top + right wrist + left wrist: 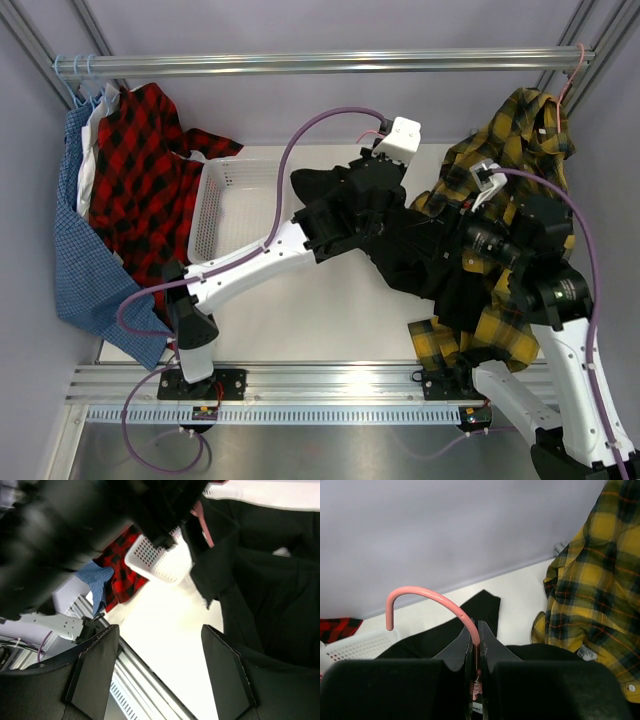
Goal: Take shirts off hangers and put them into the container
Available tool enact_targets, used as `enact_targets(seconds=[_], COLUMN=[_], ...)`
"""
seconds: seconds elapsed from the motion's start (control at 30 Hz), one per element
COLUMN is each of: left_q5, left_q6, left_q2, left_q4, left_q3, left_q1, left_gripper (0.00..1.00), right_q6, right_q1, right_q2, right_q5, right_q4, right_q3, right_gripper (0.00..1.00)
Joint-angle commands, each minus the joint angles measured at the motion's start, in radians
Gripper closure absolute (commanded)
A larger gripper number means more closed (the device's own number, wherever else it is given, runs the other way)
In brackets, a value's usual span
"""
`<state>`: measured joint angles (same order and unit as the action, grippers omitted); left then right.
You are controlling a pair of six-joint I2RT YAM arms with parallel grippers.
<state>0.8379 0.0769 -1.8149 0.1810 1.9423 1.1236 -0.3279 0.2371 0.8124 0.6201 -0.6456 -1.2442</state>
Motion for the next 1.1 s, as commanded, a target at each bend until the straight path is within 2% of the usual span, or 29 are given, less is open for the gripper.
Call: enact_targets(seconds=[0.0, 0.1, 0.37, 0.53, 0.83, 0.97, 1.0, 1.07], left_q5=[0.058, 0.079, 0.115, 0.101, 0.089, 0.084, 0.082, 0.079], left_q6=[-0.063, -0.072, -0.252, -0.339, -0.376, -0.381, -0.381, -0.379], left_q2=[0.023, 0.02, 0.009, 0.011, 0.008, 0.012, 0.014, 0.019], left_q4=[-0.032, -0.017, 0.08, 0.123, 0.138, 0.141, 0.14, 0.143], left_q3=[0.061, 0.058, 0.05, 0.041, 0.027, 0.021, 0.017, 0.012], left_q1=[-0.005, -0.005, -0.004, -0.004, -0.004, -0.002, -0.002, -0.007], left_gripper=[1.0, 1.0, 1.0, 1.0, 1.0, 1.0, 1.0, 1.0], right_q6=[-0.086, -0.128, -0.174, -0.181, -0.194, -0.186, -0.181, -0.169], right_q1=[0.008, 0.008, 0.008, 0.013, 0.05, 0.054, 0.053, 0.054], right_q2=[-0.007, -0.007, 0.033, 0.059, 0.146, 0.175, 0.179, 0.182], right_q5=[-0.02, -0.052, -0.092, -0.106, -0.091, -0.097, -0.099, -0.095], right_q4=[0.17, 0.265, 0.449, 0.52, 0.578, 0.572, 0.564, 0.52], right_q3=[0.124, 0.216, 0.344, 0.367, 0.339, 0.316, 0.309, 0.272], right_gripper=[0.25, 0.25, 0.26, 0.26, 0.3, 0.43, 0.52, 0.62])
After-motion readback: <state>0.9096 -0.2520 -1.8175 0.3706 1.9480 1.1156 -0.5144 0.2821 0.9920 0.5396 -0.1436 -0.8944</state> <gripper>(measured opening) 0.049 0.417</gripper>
